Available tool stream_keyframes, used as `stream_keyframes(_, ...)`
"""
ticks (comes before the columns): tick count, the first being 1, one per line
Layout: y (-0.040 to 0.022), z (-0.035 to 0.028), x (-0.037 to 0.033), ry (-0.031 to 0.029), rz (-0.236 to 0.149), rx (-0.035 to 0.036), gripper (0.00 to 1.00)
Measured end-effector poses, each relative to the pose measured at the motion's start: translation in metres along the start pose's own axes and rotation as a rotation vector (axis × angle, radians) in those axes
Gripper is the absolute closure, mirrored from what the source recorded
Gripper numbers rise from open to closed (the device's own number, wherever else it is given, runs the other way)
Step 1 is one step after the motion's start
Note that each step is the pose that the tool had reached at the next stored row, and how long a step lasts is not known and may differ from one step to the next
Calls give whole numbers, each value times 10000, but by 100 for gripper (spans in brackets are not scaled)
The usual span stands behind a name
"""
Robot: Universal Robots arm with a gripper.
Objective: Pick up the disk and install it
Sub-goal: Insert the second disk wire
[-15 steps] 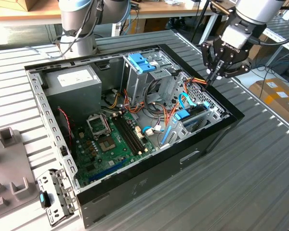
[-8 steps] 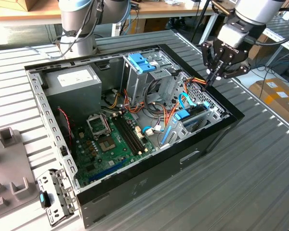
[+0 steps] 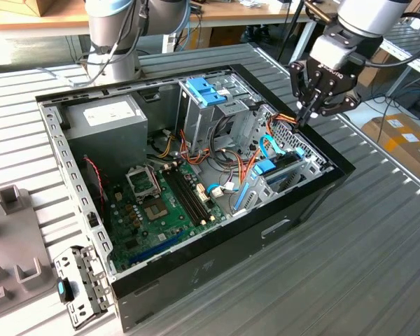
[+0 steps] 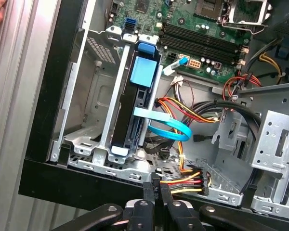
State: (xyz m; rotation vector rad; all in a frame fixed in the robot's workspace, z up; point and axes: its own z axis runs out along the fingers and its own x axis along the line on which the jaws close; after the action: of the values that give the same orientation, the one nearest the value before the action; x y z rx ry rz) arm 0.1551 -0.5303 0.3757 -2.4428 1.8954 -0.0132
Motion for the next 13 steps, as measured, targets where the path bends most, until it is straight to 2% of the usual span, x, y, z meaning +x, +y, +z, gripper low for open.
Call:
stream_keyframes(3, 64, 2, -16, 2, 14, 0, 83)
stream_keyframes(6, 157, 8, -39, 13, 30, -2, 83)
stream_keyframes(10, 186, 22, -45, 66, 141, -13, 83)
stream_keyframes(13, 187, 31, -45, 102, 518, -9, 83)
